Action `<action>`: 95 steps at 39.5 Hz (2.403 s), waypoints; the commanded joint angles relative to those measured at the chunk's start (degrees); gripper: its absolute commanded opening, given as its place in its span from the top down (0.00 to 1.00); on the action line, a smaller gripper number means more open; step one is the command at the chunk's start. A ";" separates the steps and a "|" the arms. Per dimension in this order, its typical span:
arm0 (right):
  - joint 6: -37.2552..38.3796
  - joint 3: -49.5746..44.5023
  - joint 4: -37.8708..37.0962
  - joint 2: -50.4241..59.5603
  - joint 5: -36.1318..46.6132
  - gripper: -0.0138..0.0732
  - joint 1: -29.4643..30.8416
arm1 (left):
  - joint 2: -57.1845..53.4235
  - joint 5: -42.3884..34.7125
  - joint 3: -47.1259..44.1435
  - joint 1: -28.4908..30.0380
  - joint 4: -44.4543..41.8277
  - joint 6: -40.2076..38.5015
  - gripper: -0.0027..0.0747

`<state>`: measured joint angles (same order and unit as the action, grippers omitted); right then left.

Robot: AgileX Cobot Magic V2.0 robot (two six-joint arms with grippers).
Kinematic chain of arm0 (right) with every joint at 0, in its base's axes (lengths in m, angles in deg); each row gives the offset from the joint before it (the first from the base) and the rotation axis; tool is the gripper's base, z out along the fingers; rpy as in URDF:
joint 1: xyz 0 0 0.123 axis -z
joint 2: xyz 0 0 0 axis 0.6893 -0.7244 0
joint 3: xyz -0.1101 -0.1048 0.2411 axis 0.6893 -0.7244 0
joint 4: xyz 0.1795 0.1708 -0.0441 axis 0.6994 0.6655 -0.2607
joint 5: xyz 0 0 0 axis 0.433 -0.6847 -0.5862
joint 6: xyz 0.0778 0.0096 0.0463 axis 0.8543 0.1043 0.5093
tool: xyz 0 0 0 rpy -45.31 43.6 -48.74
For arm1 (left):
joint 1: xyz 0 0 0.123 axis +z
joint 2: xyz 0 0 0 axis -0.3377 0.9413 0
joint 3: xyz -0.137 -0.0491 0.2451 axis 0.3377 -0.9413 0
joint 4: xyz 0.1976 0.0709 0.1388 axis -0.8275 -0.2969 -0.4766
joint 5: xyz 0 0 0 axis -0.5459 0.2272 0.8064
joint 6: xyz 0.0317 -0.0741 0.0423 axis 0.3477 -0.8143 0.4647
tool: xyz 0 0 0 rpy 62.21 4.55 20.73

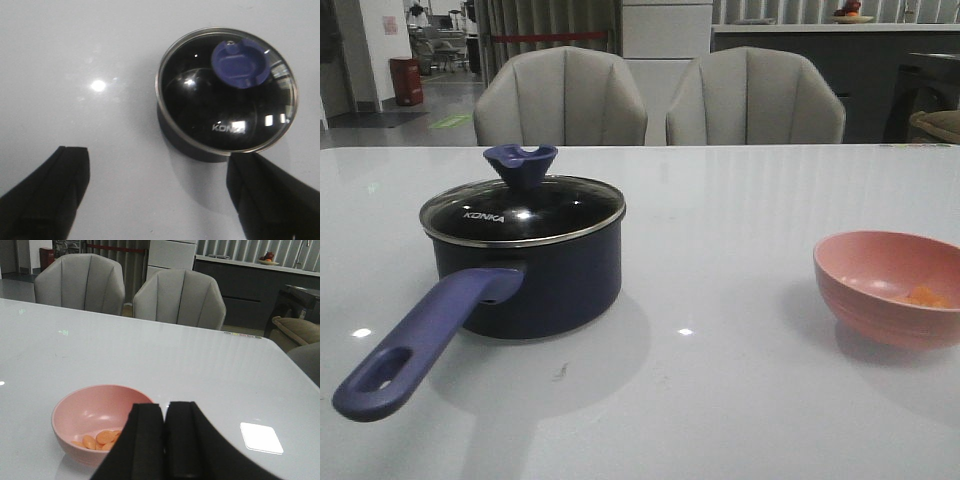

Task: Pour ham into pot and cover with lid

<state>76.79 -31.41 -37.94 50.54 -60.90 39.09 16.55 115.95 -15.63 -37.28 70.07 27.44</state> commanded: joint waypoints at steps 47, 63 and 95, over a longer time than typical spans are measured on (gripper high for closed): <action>-0.30 0.32 -0.61 1.19 4.18 0.69 0.39 | 40.87 25.20 46.70 -12.16 -8.10 -16.77 0.21; -0.30 0.32 -0.61 1.19 4.18 0.69 0.39 | 43.69 25.40 46.70 -11.96 -8.23 -18.37 0.21; -0.30 0.32 -0.61 1.19 4.18 0.69 0.39 | 44.08 25.30 46.70 -11.96 -9.48 -18.47 0.70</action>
<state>76.79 -31.41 -37.94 50.54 -60.90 39.09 63.98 142.42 29.38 -49.19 61.67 9.70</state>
